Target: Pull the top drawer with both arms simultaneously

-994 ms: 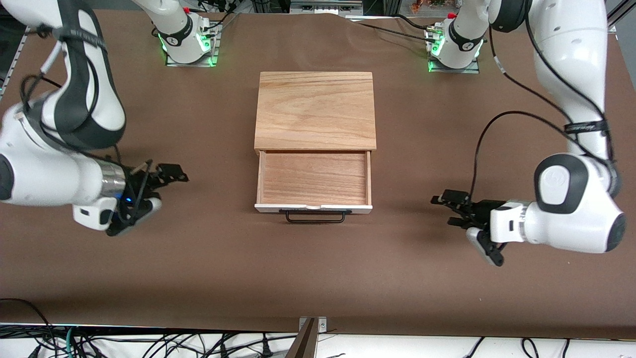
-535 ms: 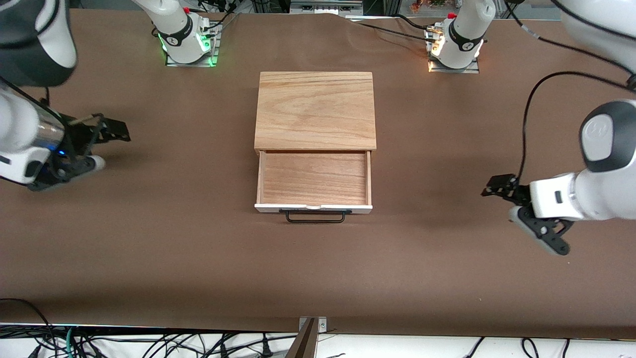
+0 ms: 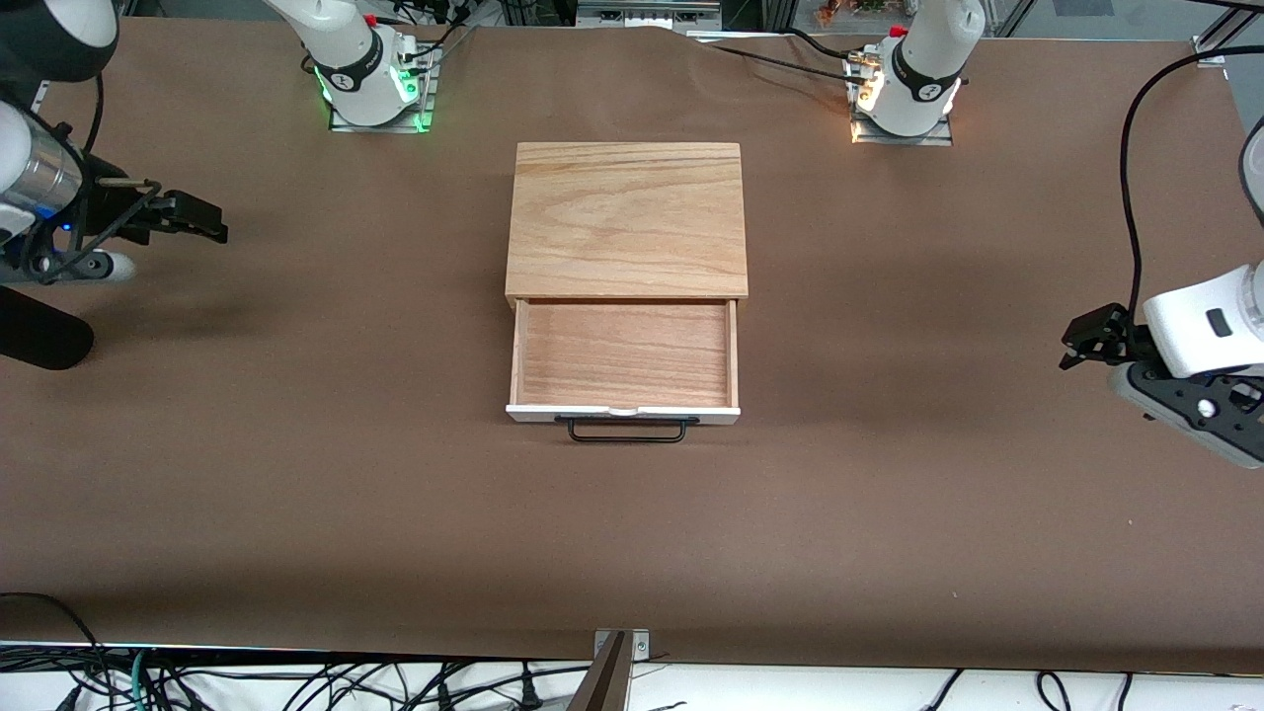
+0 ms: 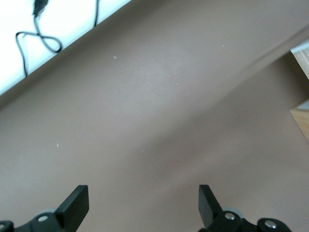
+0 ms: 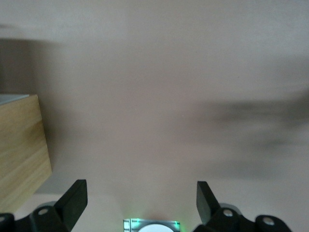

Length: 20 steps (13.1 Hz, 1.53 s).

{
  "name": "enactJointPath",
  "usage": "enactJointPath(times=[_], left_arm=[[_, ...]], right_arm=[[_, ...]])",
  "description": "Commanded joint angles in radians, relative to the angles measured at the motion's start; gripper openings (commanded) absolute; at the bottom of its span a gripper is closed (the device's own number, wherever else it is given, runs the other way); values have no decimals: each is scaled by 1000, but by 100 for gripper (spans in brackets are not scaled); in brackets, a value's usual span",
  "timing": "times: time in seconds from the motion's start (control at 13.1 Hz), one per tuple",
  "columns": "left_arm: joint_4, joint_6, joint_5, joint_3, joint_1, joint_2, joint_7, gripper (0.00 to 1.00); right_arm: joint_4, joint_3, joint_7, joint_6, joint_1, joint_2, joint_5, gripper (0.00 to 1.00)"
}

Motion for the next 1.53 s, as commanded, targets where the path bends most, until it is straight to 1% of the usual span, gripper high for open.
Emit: enactJointPath(times=[0.0, 0.08, 0.15, 0.31, 0.38, 0.54, 0.61, 0.76, 0.84, 0.92, 0.99, 1.07, 1.45], left_arm=[[-116, -16, 32, -6, 3, -105, -203, 100], [-133, -47, 32, -9, 3, -132, -286, 100], [-139, -90, 32, -10, 3, -155, -375, 100], [-163, -169, 30, -32, 10, -194, -516, 100], [-194, -170, 18, -47, 30, -212, -527, 100], [-252, -168, 15, -101, 75, -243, -531, 100], [-278, -171, 14, -108, 76, -270, -528, 100], [-314, -167, 12, -116, 64, -294, -526, 100], [-315, -161, -11, -115, 61, -295, -526, 100], [-338, -144, -25, -110, 41, -317, -524, 100], [-404, -97, -14, -102, 15, -355, -526, 100], [-427, -76, -14, -105, 21, -364, -526, 100], [-412, -79, -13, -105, 21, -352, -524, 100]], right_arm=[[-11, 7, 17, 71, -18, -37, -17, 100], [-9, 4, 17, 46, -16, -36, -12, 100], [-3, -22, 17, 38, -18, -28, -5, 100], [14, -26, 20, 40, -13, -23, -17, 100], [20, -26, 23, 38, -12, -22, -18, 100], [22, -24, 31, 41, -10, -20, -17, 100], [22, -24, 30, 41, -9, -20, -17, 100], [22, -24, 23, 40, -10, -19, -17, 100], [22, -24, 23, 40, -10, -14, -17, 100], [22, -24, 23, 41, -10, -14, -17, 100], [22, -22, 23, 44, -9, -14, -17, 100], [22, -22, 23, 44, -10, -14, -17, 100], [20, -24, 23, 46, -10, -14, -17, 100]])
